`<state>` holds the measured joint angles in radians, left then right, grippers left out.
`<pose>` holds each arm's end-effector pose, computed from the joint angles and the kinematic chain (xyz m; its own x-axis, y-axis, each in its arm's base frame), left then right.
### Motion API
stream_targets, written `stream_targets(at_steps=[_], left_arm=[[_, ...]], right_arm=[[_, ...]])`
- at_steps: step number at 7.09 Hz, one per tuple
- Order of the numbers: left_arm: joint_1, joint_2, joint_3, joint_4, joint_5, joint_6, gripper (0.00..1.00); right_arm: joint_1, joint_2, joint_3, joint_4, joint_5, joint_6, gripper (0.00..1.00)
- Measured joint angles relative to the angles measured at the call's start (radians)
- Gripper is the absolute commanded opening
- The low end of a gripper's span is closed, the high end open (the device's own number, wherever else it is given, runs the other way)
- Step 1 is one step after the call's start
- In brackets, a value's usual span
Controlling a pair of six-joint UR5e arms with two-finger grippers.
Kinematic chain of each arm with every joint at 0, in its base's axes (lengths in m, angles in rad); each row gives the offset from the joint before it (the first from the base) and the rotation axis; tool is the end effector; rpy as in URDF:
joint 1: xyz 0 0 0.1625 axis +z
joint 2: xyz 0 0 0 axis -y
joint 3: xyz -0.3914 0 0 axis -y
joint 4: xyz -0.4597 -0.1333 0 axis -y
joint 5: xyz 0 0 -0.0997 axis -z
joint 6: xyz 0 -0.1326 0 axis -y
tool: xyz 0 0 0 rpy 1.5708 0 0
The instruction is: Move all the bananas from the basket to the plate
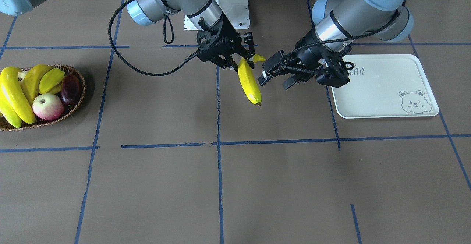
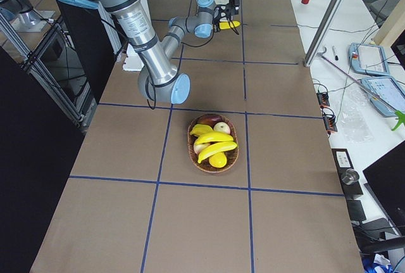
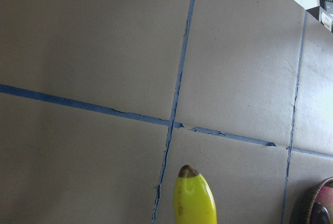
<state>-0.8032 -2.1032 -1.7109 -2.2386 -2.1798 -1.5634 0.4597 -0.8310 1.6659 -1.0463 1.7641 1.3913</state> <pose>0.4357 -0.5342 0.1411 0.1601 -0.1572 -0.9745 0.2023 0.9715 -0.1235 -0.5979 -0.4163 0.0407 0.2327 -0.0803 0.9692 -0.2292 0.9640 0.1349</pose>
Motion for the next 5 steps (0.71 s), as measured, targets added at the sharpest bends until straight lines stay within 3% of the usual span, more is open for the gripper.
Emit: stream_targets(at_steps=[2,4,5], left_arm=[[0.047,-0.013,0.02,0.002,0.052,-0.001,0.98],[0.079,-0.017,0.03,0.003,0.081,-0.004,0.59],[0.084,-0.02,0.036,0.003,0.084,-0.009,0.5]], right_arm=[[-0.001,0.004,0.0,0.0,0.0,0.0,0.31],[-0.001,0.005,0.0,0.0,0.0,0.0,0.32],[-0.001,0.006,0.0,0.0,0.0,0.0,0.32]])
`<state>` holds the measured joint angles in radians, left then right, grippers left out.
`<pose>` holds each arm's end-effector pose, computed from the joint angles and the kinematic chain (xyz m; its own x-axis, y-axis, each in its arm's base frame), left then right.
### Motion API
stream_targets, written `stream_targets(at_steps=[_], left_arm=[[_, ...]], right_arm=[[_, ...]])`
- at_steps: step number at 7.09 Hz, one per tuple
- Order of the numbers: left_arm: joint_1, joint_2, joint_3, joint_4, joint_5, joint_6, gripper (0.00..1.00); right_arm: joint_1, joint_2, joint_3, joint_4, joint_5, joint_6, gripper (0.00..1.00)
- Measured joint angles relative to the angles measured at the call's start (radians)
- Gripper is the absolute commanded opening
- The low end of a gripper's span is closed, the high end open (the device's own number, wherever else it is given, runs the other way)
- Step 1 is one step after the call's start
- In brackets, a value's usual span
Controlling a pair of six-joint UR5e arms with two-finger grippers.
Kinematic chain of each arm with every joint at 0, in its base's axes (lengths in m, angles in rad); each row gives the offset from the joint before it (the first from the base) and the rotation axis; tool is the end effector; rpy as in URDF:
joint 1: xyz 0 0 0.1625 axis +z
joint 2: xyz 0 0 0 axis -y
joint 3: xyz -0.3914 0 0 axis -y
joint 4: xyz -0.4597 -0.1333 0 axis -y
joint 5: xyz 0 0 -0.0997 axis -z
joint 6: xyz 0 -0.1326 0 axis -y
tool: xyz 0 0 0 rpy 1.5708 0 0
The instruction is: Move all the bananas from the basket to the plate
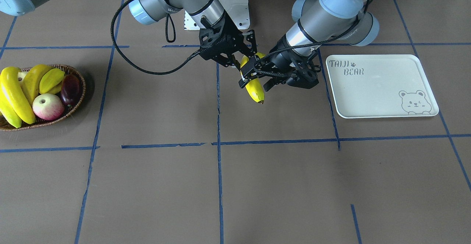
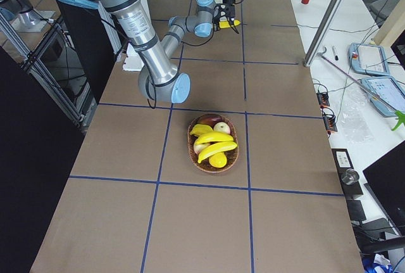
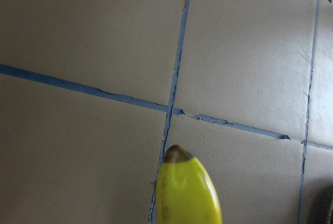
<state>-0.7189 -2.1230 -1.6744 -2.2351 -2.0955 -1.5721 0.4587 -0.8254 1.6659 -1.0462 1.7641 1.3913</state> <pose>0.4869 -0.5150 0.1473 0.1864 -0.1646 -0.9686 0.2050 0.9707 -0.1255 -0.5977 -0.4154 0.0366 0.2277 -0.0830 0.9702 -0.2290 0.9639 0.1362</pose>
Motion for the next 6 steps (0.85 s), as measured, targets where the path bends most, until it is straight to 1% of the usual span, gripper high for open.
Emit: stream_targets(at_steps=[2,3,4,5,6], left_arm=[[0.003,-0.004,0.006,0.0,0.001,-0.003,0.5],[0.004,-0.004,0.006,-0.001,0.0,-0.003,0.48],[0.004,-0.005,0.007,-0.001,0.0,-0.003,0.31],[0.004,-0.004,0.006,-0.002,0.0,-0.003,0.07],[0.004,-0.004,0.005,-0.001,0.0,-0.002,0.03]], right_arm=[[-0.001,-0.001,0.0,0.0,0.0,0.0,0.32],[0.0,-0.001,0.0,0.0,0.0,0.0,0.32],[-0.001,-0.001,0.0,0.0,0.0,0.0,0.36],[-0.001,-0.001,0.0,0.0,0.0,0.0,0.79],[-0.001,-0.001,0.0,0.0,-0.001,0.0,1.0]])
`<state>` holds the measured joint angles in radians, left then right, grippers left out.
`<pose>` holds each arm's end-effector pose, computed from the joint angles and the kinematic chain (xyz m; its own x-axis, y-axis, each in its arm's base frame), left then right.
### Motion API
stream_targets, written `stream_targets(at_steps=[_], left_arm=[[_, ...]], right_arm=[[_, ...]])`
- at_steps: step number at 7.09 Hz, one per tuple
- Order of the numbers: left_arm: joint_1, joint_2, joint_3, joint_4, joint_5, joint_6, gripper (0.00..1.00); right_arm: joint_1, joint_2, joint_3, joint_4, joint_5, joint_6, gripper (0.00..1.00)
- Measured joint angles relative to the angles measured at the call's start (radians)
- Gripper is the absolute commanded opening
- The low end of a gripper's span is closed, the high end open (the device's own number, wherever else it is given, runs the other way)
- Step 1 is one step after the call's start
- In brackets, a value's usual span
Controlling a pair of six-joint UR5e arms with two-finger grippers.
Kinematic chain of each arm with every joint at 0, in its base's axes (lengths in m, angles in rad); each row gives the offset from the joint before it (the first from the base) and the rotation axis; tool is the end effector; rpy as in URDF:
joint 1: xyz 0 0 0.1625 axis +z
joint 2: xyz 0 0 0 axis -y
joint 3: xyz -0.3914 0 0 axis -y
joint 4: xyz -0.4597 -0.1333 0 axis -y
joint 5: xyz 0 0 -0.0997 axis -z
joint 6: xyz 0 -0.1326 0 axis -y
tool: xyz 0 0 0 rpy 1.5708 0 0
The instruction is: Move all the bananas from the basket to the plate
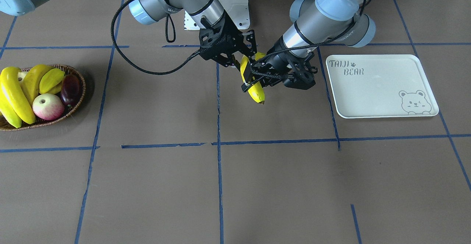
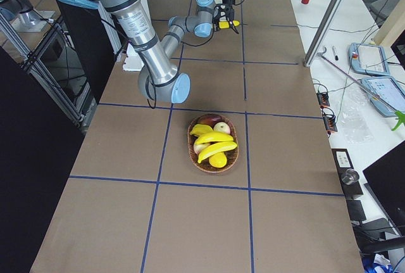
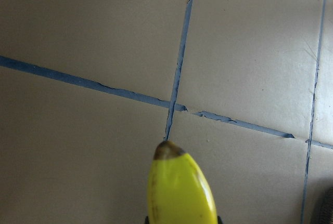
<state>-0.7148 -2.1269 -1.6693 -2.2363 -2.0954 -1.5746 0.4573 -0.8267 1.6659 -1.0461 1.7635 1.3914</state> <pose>0.4903 -0.5141 0.1469 0.1866 -0.1663 -0.9683 0.2016 0.9711 -0.1279 -0.5984 -0.4147 0.0375 0.2287 -0.0827 0.9700 -0.2280 0.9641 0.1359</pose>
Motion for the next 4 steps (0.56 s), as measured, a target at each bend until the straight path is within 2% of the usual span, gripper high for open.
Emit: stream_targets(at_steps=[4], left_arm=[[-0.005,0.009,-0.001,-0.002,-0.001,0.009,0.01]], right_arm=[[0.005,0.0,0.005,-0.003,0.002,0.01,1.0]])
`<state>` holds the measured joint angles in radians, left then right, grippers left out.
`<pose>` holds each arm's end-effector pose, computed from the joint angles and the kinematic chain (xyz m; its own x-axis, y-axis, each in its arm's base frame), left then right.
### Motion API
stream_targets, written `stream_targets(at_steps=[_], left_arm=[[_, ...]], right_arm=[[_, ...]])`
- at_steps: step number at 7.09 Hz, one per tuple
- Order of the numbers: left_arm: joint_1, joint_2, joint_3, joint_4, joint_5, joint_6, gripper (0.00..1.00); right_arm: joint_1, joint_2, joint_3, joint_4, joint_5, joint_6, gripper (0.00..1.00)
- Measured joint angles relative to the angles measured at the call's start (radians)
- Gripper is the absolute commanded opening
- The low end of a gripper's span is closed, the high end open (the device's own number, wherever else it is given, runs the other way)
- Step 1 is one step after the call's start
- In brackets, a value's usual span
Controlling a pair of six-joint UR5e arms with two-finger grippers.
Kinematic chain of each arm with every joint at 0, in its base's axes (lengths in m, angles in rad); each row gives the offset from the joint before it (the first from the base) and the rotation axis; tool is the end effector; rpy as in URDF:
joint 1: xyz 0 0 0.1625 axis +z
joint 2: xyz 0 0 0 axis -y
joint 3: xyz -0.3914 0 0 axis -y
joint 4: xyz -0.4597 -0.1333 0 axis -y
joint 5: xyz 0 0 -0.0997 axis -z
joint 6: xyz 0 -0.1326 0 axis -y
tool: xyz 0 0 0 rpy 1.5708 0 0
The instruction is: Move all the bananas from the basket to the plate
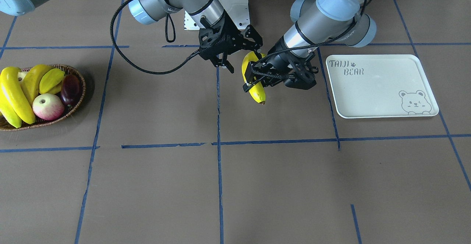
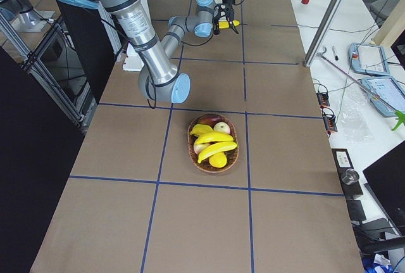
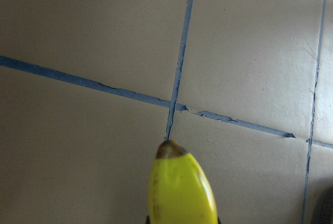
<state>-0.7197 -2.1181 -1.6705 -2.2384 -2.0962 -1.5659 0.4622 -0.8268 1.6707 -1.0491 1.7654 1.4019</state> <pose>0.4874 -0.5161 0.1522 0.1916 -0.1623 -0.9680 0.2045 0.9712 -0.1224 -0.5949 -0.4166 0.0359 0.2248 -0.0722 0.9717 -0.2336 0.9642 0.1257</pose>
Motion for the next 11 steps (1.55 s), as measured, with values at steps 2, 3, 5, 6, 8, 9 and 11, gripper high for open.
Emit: stream_targets(at_steps=[2,3,5,6,8,9,11], left_arm=[[-0.026,0.046,-0.005,0.0,-0.005,0.012,0.02],[-0.052,0.09,-0.01,0.0,-0.006,0.015,0.02],[-0.117,0.215,-0.013,0.0,-0.008,0.085,0.02],[-0.154,0.298,-0.014,-0.002,-0.01,0.183,0.02],[-0.231,0.447,-0.013,-0.006,-0.036,0.404,0.02],[-0.275,0.51,-0.011,-0.008,-0.064,0.51,0.02],[-0.324,0.596,0.009,-0.009,-0.092,0.629,0.04]], right_arm=[[0.032,-0.002,0.004,-0.038,0.037,-0.001,1.0],[0.064,-0.004,0.005,-0.076,0.085,-0.005,1.0],[0.134,-0.021,0.005,-0.162,0.163,-0.012,1.0],[0.175,-0.027,0.006,-0.232,0.207,-0.037,1.0],[0.239,-0.039,0.014,-0.4,0.259,-0.167,1.0],[0.268,-0.064,0.034,-0.474,0.267,-0.259,1.0],[0.346,-0.146,0.111,-0.58,0.311,-0.464,1.0]])
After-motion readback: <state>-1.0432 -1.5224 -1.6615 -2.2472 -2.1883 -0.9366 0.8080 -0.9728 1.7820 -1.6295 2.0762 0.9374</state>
